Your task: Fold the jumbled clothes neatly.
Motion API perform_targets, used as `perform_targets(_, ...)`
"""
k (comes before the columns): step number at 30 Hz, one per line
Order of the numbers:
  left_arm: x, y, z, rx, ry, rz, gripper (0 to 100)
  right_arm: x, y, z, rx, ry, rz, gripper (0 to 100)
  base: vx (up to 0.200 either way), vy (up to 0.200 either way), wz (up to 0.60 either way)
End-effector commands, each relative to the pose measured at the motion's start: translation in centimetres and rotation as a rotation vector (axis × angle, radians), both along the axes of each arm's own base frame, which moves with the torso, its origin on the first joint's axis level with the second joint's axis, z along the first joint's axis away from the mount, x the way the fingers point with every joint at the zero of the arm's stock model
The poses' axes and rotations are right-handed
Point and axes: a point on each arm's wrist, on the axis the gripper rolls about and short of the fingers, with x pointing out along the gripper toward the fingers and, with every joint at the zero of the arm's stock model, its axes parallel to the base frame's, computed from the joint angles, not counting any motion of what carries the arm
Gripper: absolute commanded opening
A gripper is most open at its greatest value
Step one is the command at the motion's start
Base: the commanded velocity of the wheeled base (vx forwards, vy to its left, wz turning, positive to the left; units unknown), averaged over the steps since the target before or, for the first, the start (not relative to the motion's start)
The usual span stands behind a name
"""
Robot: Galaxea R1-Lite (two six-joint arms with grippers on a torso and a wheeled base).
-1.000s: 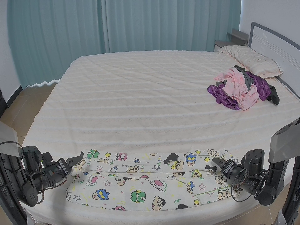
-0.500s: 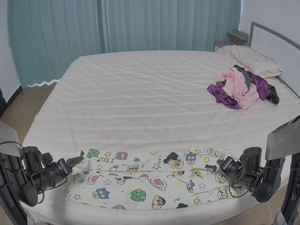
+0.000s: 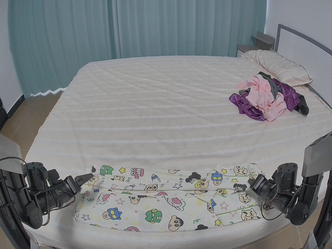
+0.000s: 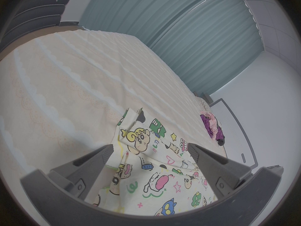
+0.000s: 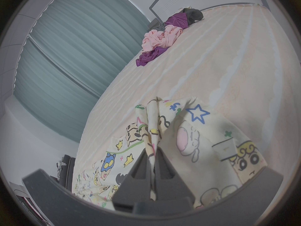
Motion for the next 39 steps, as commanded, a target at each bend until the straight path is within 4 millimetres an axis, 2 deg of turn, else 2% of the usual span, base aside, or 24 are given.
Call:
perform_targets(1, -0.2, -0.2, 0.0, 0.002, 0.0, -0.006, 100, -0.3, -0.1, 0.2, 0.0, -0.006, 0.001, 0, 0.0, 0.0, 0.0)
perform_targets(3, -0.2, -0.3, 0.0, 0.002, -0.003, -0.008, 100, -0.2, -0.2, -0.1, -0.003, 0.007, -0.001, 0, 0.0, 0.0, 0.0)
perform_targets(4, -0.1, -0.3, 0.1, 0.003, -0.013, -0.009, 100, -0.2, -0.2, -0.3, -0.006, 0.015, -0.001, 100, 0.0, 0.0, 0.0)
perform_targets(6, 0.4, -0.2, 0.4, 0.008, -0.039, -0.005, 100, -0.3, -0.2, -0.4, -0.008, 0.016, 0.0, 100, 0.0, 0.0, 0.0)
perform_targets(11, 4.1, -0.9, 2.0, 0.038, -0.182, 0.04, 100, -0.3, -0.2, 0.2, -0.008, -0.007, 0.002, 100, 0.0, 0.0, 0.0)
perform_targets(12, 5.6, -1.4, 2.2, 0.051, -0.174, 0.054, 100, -0.3, -0.2, 0.4, -0.011, -0.014, 0.001, 100, 0.0, 0.0, 0.0)
perform_targets(13, 5.6, -1.4, 2.2, 0.051, -0.174, 0.054, 100, -0.3, -0.2, 0.4, -0.011, -0.014, 0.001, 100, 0.0, 0.0, 0.0)
perform_targets(14, 8.2, -2.5, 2.9, 0.079, -0.074, 0.066, 100, -0.4, -0.2, 0.5, -0.012, -0.018, -0.001, 100, 0.0, 0.0, 0.0)
perform_targets(18, 9.4, -2.6, 3.5, 0.085, 0.023, 0.039, 100, -0.3, -0.2, 0.4, -0.013, -0.016, -0.001, 100, 0.0, 0.0, 0.0)
perform_targets(20, 10.0, -2.2, 3.8, 0.066, 0.013, -0.016, 100, -0.3, -0.2, 0.4, -0.012, -0.016, 0.0, 100, 0.0, 0.0, 0.0)
perform_targets(22, 10.1, -1.3, 3.3, 0.093, 0.01, -0.084, 100, -0.4, -0.1, 0.4, -0.012, -0.016, 0.003, 100, 0.0, 0.0, 0.0)
perform_targets(25, 10.2, -1.0, 2.2, 0.136, 0.037, -0.113, 100, -0.5, 0.0, 0.3, -0.013, -0.012, 0.008, 100, 0.0, 0.0, 0.0)
perform_targets(34, 10.1, -0.6, 1.3, 0.117, 0.06, -0.138, 100, -0.7, 0.2, 0.3, -0.013, -0.004, 0.019, 100, 0.0, 0.0, 0.0)
perform_targets(39, 8.6, -0.7, 0.7, 0.081, 0.1, -0.193, 100, -0.7, 0.1, 0.2, -0.016, 0.002, 0.018, 100, 0.0, 0.0, 0.0)
